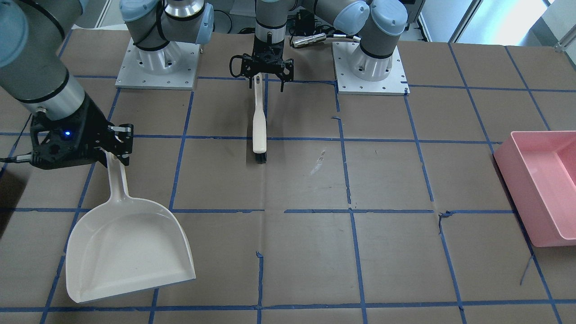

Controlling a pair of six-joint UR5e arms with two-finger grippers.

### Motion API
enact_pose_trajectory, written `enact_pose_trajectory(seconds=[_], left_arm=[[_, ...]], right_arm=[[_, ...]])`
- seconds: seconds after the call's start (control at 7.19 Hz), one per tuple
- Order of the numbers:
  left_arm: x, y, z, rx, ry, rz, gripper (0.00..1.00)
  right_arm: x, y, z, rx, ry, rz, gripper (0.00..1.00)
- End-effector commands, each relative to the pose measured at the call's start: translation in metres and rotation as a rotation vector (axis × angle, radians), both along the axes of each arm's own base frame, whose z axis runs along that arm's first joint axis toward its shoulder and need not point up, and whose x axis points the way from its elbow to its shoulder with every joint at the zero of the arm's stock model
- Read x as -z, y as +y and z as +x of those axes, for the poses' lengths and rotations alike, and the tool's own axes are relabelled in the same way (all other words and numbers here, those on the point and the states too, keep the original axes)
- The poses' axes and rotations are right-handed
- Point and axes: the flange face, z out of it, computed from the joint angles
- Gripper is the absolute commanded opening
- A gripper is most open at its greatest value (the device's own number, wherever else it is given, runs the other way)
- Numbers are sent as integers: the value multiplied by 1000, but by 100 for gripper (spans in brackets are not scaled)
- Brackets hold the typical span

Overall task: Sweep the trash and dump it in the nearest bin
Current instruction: 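Bring the empty dustpan back over the table with the right gripper, then lower the brush onto the table and release it with the left gripper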

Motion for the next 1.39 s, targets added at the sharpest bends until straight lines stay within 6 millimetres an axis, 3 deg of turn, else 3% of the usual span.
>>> enact_pose_trajectory(seconds=[0.0,0.14,0.42,0.7,0.97,1.25], left_arm=[[-58,-41,1,161,-89,37,100],[-93,-75,21,227,-133,81,100],[-129,-137,79,234,-145,119,100],[-160,-205,178,148,-141,98,100],[-213,-241,265,100,-139,84,100],[-259,-252,311,46,-134,82,100]], right_arm=[[12,-1,60,31,2,-22,1],[20,0,85,89,-5,-24,0],[44,0,134,127,-9,-27,0],[68,2,175,124,-14,-31,0],[99,13,229,113,-4,-37,0],[124,15,255,132,2,-48,1]])
